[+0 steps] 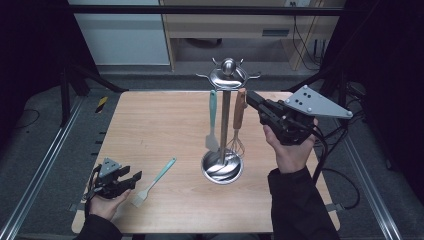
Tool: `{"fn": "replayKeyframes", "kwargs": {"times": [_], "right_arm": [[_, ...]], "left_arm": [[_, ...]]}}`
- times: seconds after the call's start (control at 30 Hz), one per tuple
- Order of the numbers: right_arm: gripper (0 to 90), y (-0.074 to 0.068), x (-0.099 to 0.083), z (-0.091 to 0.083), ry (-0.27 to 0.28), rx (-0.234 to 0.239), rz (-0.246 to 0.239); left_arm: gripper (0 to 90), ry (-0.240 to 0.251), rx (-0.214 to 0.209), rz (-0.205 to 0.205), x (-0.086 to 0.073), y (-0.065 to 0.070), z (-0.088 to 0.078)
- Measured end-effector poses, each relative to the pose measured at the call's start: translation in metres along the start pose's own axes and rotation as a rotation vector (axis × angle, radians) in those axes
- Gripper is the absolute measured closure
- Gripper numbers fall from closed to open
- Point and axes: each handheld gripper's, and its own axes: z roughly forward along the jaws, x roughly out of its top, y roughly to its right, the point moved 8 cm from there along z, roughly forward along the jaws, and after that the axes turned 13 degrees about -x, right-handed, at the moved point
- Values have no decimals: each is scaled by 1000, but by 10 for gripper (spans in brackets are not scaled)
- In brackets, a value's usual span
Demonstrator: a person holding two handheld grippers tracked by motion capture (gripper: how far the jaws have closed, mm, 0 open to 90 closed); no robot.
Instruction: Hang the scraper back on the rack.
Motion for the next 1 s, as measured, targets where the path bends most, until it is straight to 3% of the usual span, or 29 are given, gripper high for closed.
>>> {"fn": "replayKeyframes", "kwargs": {"times": [0.67,0.8,1.0], "right_arm": [[900,-31,1,6,9,72,-24],[900,-27,-2,4,5,66,-21],[900,-6,-13,2,-17,21,8]], "left_arm": [[469,-7,-3,-1,0,0,0],[469,-4,-2,-1,0,0,0],[468,-8,-3,0,0,0,1]]}}
